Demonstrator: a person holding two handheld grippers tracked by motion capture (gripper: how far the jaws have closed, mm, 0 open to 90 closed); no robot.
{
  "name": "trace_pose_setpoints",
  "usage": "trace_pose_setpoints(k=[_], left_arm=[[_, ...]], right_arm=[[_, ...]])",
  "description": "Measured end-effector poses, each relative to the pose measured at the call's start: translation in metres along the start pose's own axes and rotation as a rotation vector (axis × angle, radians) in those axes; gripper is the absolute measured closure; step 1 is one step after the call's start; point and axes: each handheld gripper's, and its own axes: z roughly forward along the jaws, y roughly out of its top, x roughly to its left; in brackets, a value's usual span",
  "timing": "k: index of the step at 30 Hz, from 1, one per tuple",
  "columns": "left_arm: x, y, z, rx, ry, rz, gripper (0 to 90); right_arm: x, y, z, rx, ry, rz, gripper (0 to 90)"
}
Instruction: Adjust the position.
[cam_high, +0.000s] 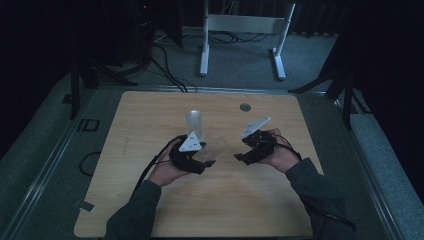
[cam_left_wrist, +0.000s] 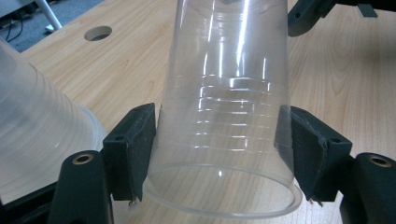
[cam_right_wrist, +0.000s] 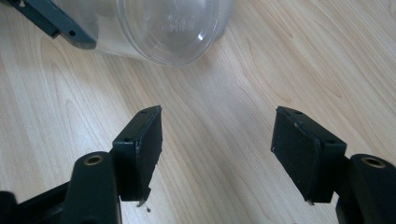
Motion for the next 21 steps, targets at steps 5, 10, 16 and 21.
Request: trace_pose_setpoints(k=[5, 10, 16, 21], left_arm=[[0.0009, 0.0014, -0.0012, 0.004, 0.003, 0.011, 30.3], [0.0004, 0.0018, 0.0004, 0.028, -0.003, 0.032, 30.3], [-0.0013, 0.0041, 0.002, 0.054, -0.007, 0.066, 30.4], [-0.0025, 0.0065, 0.0023, 0.069, -0.008, 0.096, 30.6]], right_arm=[[0.0002, 0.0016, -0.0032, 0.007, -0.001, -0.014, 33.5], [0.0017, 0.0021, -0.004, 0.041, -0.005, -0.046, 34.1], [0.0032, 0.0032, -0.0042, 0.063, 0.001, -0.07, 34.5], [0.0059, 0.0063, -0.0043, 0.087, 0.01, -0.097, 34.5]])
